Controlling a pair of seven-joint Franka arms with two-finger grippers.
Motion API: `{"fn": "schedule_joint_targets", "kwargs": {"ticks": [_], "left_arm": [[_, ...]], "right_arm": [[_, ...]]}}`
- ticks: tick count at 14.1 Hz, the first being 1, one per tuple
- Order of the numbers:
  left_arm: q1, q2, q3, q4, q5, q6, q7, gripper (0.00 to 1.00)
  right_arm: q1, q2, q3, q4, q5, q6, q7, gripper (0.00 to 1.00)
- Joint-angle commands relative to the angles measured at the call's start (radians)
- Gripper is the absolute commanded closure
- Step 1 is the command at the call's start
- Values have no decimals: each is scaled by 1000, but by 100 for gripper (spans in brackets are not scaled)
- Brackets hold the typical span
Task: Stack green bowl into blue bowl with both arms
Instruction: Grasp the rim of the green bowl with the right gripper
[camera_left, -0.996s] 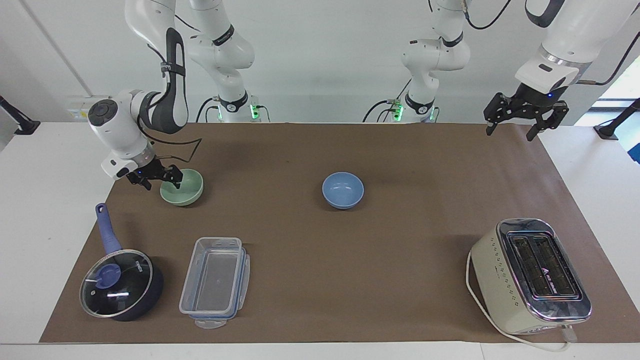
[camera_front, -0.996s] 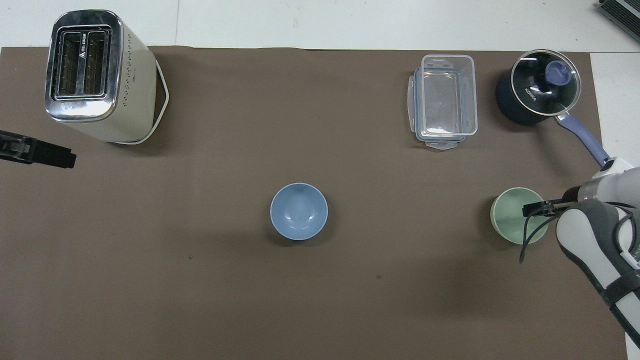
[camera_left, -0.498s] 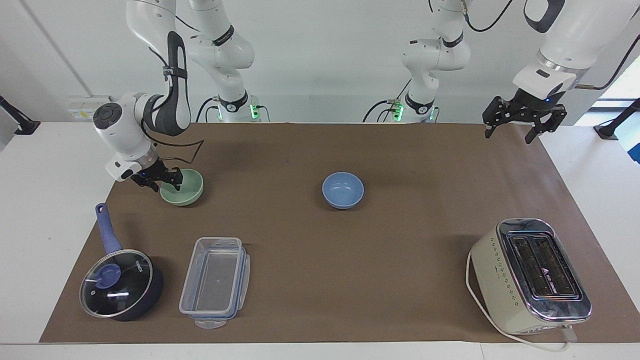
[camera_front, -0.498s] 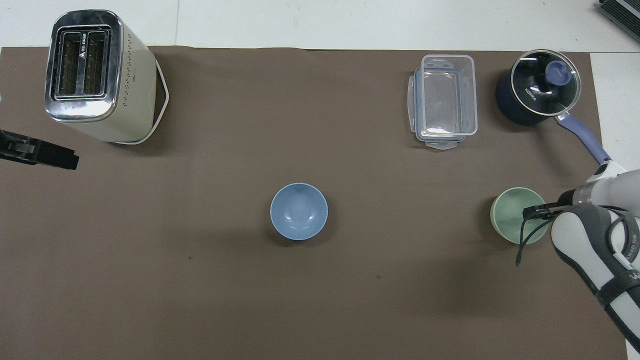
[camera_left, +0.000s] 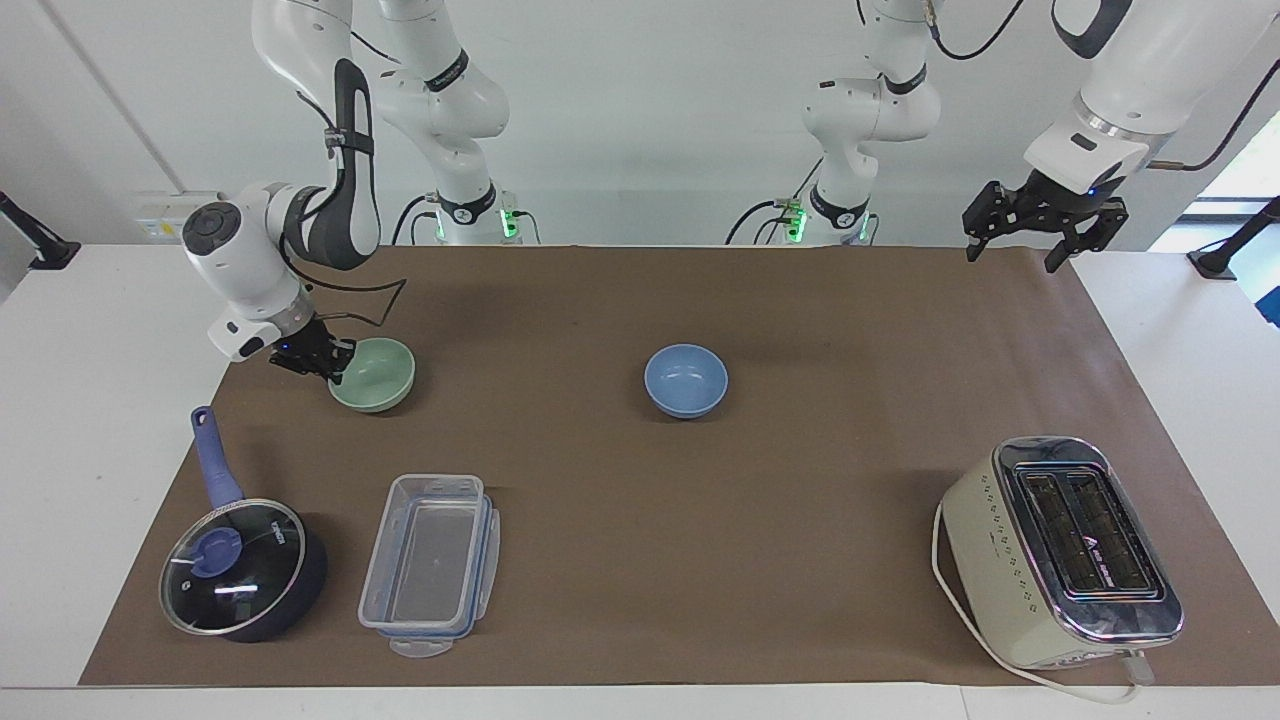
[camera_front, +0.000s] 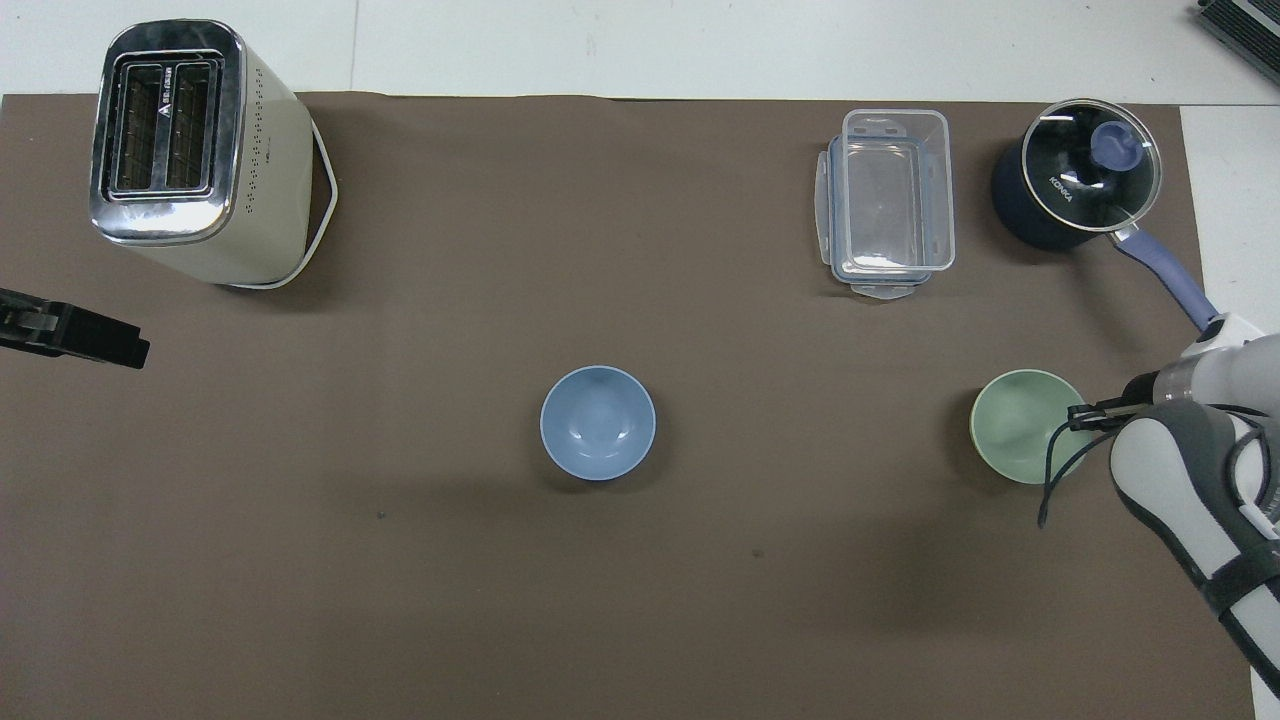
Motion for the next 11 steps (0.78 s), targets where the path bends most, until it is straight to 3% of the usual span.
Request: {"fn": "schedule_joint_targets", "kwargs": {"ticks": [1, 6, 11], "left_arm": [[17, -5, -5, 8, -27, -23, -36, 0], [18, -5, -8, 9, -23, -21, -33, 0], [16, -5, -8, 9, -23, -21, -33, 0]], "right_arm": [[-8, -13, 9, 113, 53, -157, -32, 100], [15, -38, 42, 294, 153, -379, -57, 100], [18, -38, 168, 400, 163, -429, 98, 100]]}}
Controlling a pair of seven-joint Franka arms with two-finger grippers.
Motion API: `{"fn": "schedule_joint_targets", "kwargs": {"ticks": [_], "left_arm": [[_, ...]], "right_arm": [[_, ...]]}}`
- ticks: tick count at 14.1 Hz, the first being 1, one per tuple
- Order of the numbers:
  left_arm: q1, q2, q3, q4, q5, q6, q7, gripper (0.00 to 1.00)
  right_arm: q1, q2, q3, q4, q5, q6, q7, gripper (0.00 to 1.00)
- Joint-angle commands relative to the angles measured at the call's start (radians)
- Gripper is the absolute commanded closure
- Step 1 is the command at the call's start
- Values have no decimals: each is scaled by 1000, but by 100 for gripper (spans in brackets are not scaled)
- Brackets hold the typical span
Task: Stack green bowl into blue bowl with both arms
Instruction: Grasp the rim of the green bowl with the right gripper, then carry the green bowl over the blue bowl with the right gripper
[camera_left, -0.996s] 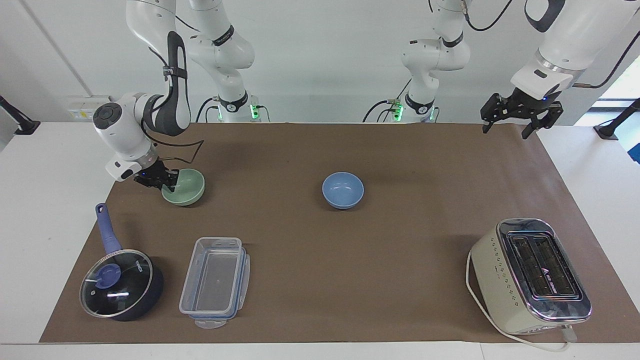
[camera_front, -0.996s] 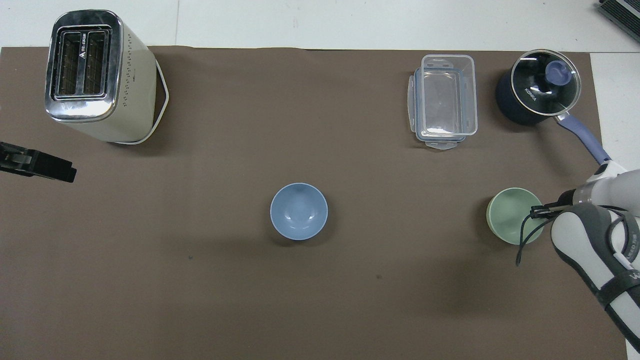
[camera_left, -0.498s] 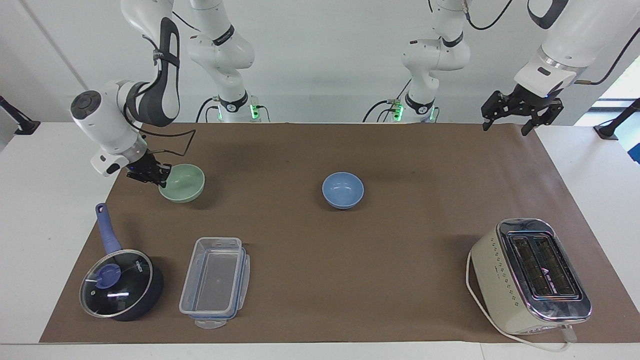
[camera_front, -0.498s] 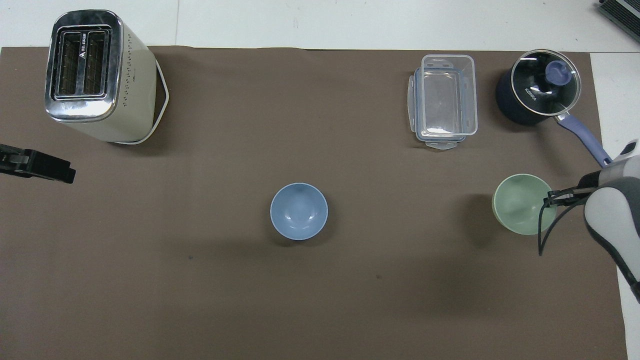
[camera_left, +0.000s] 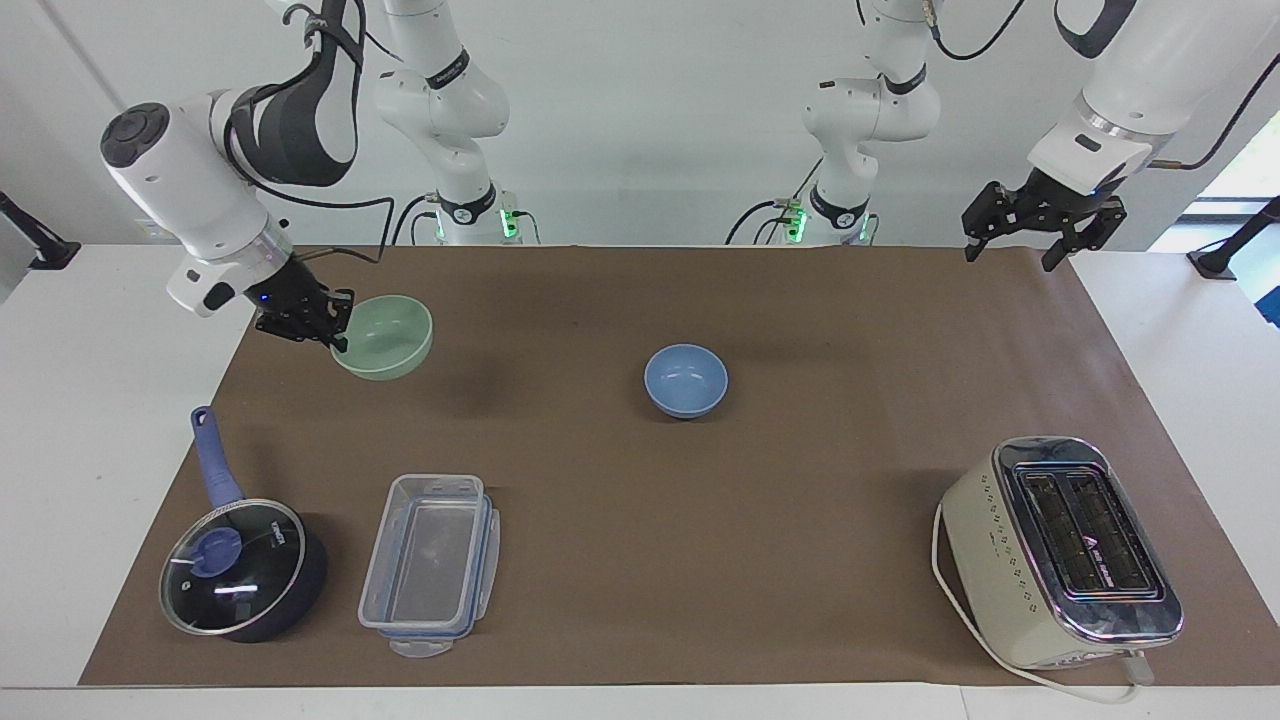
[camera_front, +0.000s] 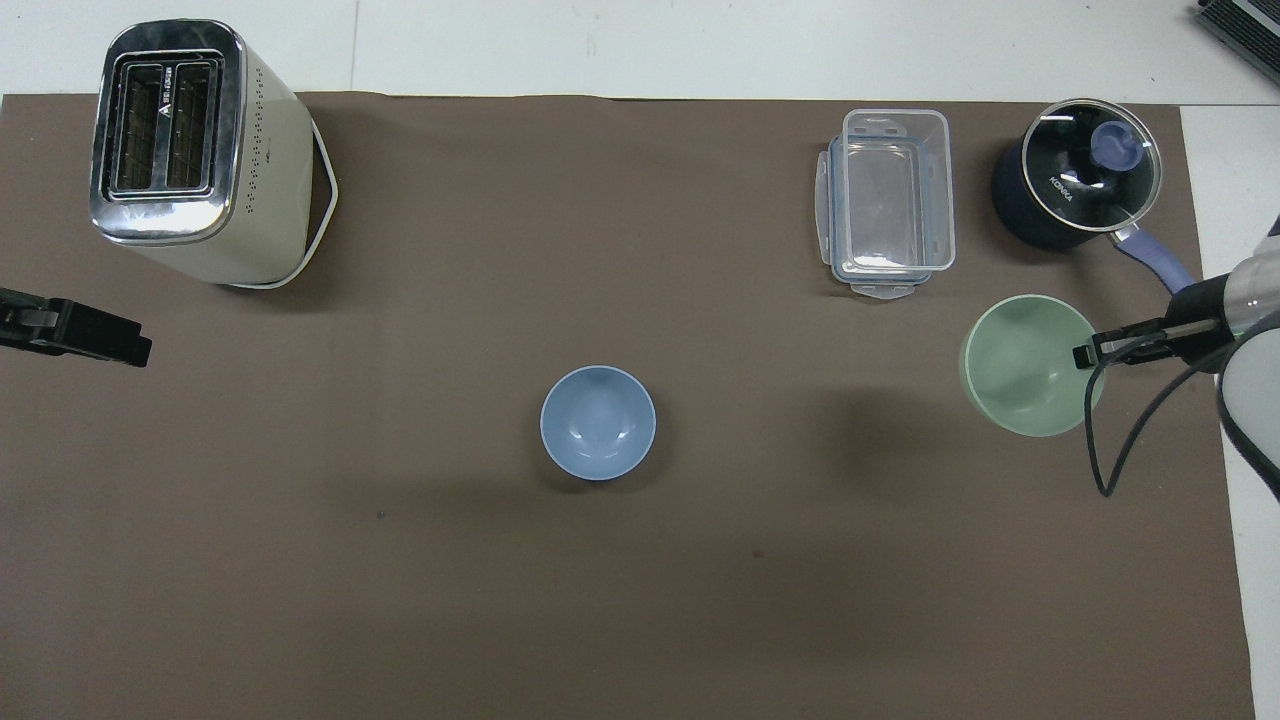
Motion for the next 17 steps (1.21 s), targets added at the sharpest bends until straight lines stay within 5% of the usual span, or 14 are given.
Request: {"fn": "schedule_joint_targets", "kwargs": {"ticks": [1, 4, 10, 17], "left_arm": [[14, -5, -9, 9, -11, -18, -7, 0], [14, -5, -9, 9, -11, -19, -7, 0], [14, -5, -9, 9, -11, -19, -7, 0], [14, -5, -9, 9, -11, -19, -7, 0]], "right_arm": [[-4, 9, 77, 36, 19, -20, 124, 100], [26, 10, 182, 34, 16, 0, 321, 100], [294, 75, 184, 30, 5, 148, 713, 100], [459, 157, 184, 28, 2, 239, 922, 100]]}}
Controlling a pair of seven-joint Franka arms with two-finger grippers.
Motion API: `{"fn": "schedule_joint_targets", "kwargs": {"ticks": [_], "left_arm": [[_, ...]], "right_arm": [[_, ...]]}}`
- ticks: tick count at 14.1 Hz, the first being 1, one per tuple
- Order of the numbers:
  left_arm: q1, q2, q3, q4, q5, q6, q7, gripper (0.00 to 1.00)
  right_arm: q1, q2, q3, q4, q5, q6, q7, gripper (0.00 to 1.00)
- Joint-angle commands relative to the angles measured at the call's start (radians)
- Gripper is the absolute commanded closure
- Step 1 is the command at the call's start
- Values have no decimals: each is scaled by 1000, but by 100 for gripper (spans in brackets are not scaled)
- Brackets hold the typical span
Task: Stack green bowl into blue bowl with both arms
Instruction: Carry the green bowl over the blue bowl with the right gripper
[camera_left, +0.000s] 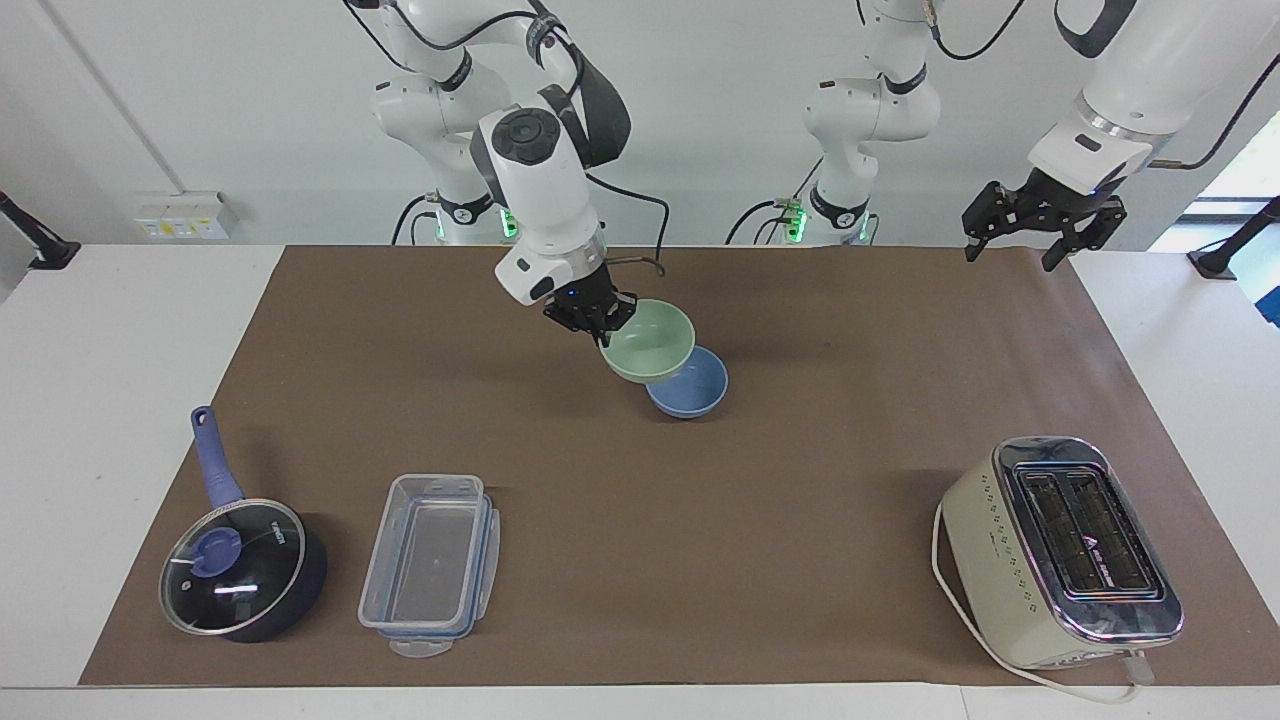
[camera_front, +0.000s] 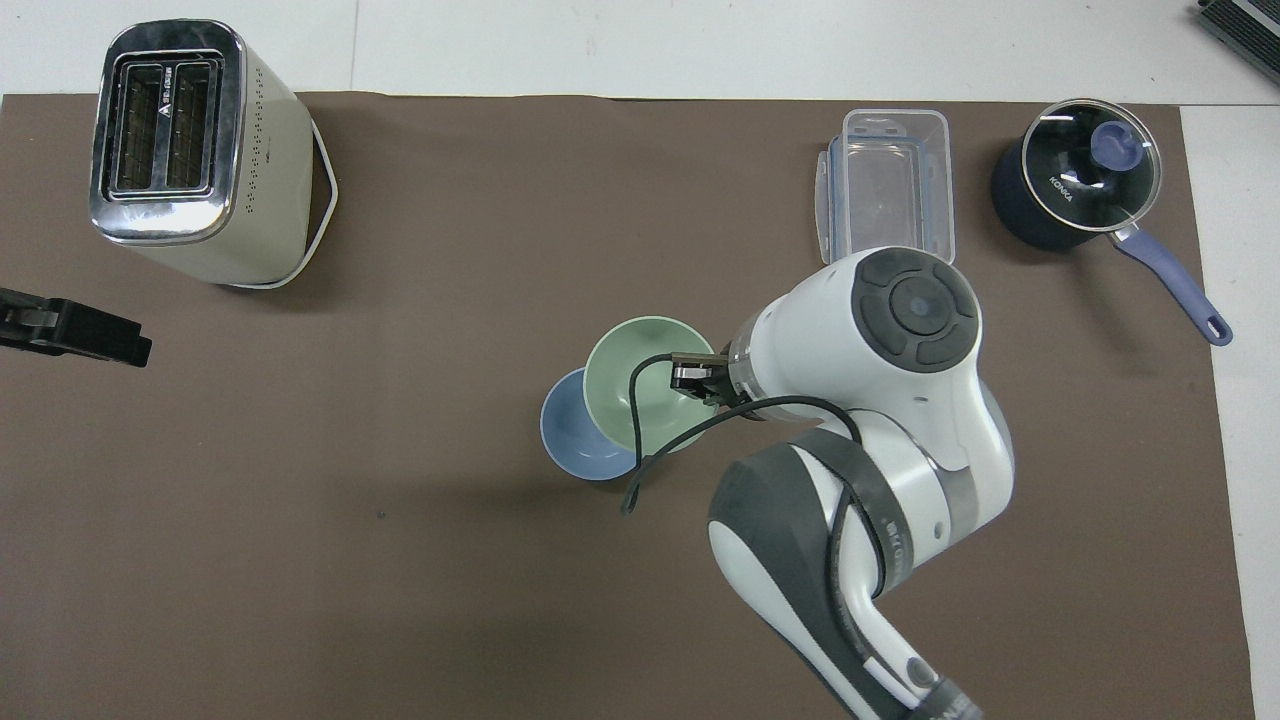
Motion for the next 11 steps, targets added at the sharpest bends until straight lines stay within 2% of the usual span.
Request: {"fn": "schedule_joint_targets", "kwargs": {"ticks": [1, 6, 11], "left_arm": [[14, -5, -8, 9, -11, -19, -7, 0], [14, -5, -8, 9, -11, -19, -7, 0], [14, -5, -8, 9, -11, -19, -7, 0]], "right_arm": [[26, 37, -3, 8, 2, 44, 42, 100], [72, 83, -3, -29, 2, 142, 60, 100], [105, 120, -3, -64, -4, 182, 51, 100]]}}
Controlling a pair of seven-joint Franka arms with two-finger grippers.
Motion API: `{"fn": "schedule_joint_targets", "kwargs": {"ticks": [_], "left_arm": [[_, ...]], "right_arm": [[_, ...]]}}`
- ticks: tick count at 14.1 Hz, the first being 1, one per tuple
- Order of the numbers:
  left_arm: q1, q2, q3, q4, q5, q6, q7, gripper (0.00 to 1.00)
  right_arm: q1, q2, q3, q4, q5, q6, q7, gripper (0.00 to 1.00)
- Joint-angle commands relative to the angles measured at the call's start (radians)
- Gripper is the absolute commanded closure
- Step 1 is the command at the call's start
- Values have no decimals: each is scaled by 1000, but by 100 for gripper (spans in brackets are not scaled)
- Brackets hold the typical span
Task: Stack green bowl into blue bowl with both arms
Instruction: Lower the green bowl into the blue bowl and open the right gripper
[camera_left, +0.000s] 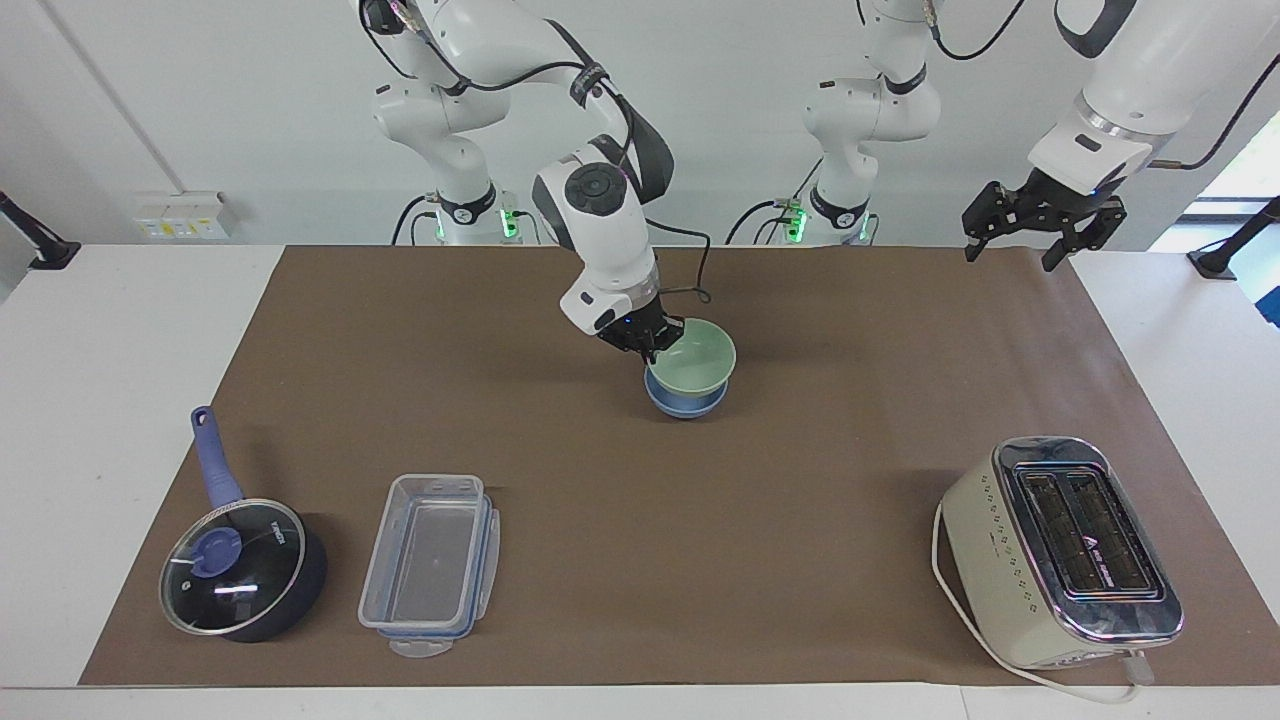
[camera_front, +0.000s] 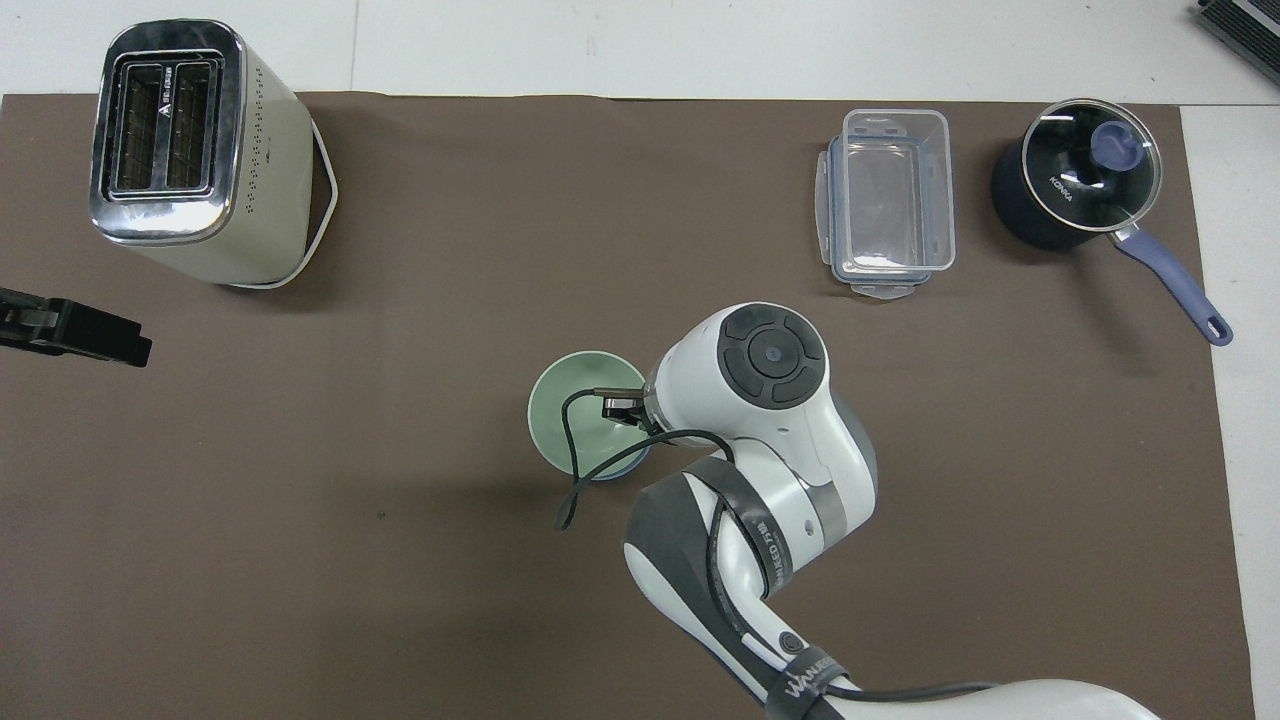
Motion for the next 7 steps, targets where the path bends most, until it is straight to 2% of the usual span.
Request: {"fn": "schedule_joint_targets", "kwargs": {"ticks": [1, 7], "left_arm": [[14, -5, -8, 9, -11, -19, -7, 0], [14, -5, -8, 9, -11, -19, -7, 0]], "right_arm": [[9, 2, -4, -23, -4, 29, 12, 100], [3, 4, -4, -38, -4, 48, 10, 100]]}}
